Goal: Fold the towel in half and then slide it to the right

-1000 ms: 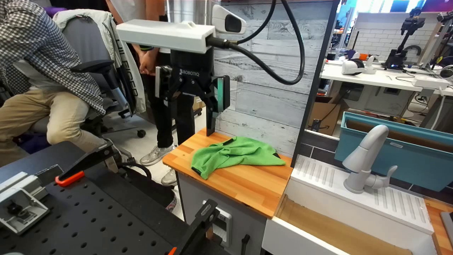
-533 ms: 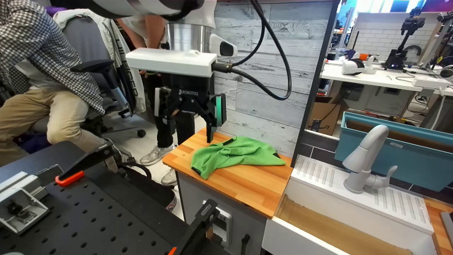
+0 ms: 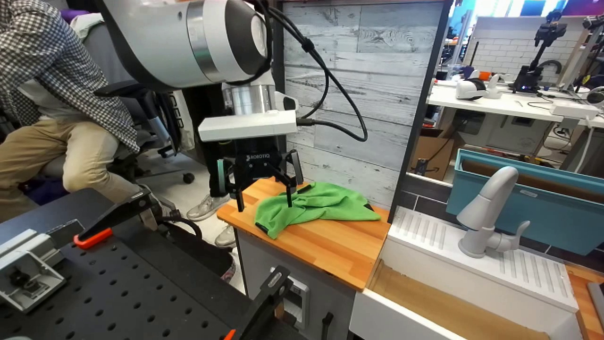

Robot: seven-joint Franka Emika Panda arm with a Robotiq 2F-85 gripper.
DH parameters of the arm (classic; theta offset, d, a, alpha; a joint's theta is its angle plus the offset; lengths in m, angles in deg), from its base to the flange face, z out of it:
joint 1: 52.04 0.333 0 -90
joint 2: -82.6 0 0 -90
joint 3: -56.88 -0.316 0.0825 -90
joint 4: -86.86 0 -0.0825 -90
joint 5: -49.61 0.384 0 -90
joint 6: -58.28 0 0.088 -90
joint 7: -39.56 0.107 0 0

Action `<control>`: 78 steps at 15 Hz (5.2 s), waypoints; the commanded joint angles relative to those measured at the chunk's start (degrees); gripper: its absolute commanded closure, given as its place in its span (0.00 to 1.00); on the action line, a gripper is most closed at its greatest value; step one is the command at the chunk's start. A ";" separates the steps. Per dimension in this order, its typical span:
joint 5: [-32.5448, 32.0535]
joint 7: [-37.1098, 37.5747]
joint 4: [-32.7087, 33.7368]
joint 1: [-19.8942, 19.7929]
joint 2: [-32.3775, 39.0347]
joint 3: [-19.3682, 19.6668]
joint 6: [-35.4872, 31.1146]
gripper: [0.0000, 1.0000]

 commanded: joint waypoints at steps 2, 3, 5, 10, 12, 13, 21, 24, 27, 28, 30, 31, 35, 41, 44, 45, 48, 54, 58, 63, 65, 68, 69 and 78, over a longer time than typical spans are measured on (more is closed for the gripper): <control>-6.74 0.70 8.51 4.81 9.38 2.20 -1.12 0.00; -7.63 0.43 9.78 5.43 10.89 2.17 -1.27 0.00; -9.36 -0.03 11.68 6.69 13.35 2.07 -2.00 0.00; -10.85 -2.95 13.75 6.79 16.73 0.53 -5.37 0.00; -10.85 -4.80 13.91 6.25 17.49 -0.03 -6.46 0.00; -10.84 -5.71 13.82 6.10 17.78 -0.16 -7.20 0.00; -10.40 -11.65 13.05 4.68 18.55 -1.27 -9.83 0.56; -10.08 -13.18 13.35 3.82 18.49 -1.72 -9.77 0.77; -9.85 -14.48 12.99 2.90 18.48 -2.64 -9.66 0.98; -9.74 -14.73 12.78 2.64 18.38 -2.89 -9.52 1.00; -9.57 -15.25 12.67 2.14 18.33 -3.29 -9.33 0.99; -9.45 -15.56 12.66 1.82 18.30 -3.54 -9.26 0.97; -7.11 -16.33 12.28 -0.57 17.25 -5.58 -8.02 0.97; -2.29 -15.22 7.75 -3.82 12.06 -7.75 -9.10 0.97; -0.42 -14.57 5.74 -4.33 8.44 -8.21 -9.21 0.97; 0.18 -14.41 4.98 -4.41 7.18 -8.27 -9.27 0.97; 1.69 -13.88 3.05 -4.84 3.47 -8.07 -9.62 0.97; 6.30 -13.65 3.77 -8.36 -0.06 -7.88 -9.05 0.97; 7.68 -14.83 6.47 -11.03 0.35 -7.54 -7.81 0.97; 8.93 -14.95 11.83 -13.50 3.47 -6.44 -6.27 0.97; 9.63 -15.31 14.41 -14.49 5.20 -6.29 -5.40 0.97; 10.53 -15.87 18.16 -15.95 7.74 -6.14 -3.73 0.97; 10.81 -16.04 19.96 -16.31 9.36 -6.07 -3.00 0.97; 13.01 -15.75 34.62 -19.23 22.04 -5.02 3.39 0.97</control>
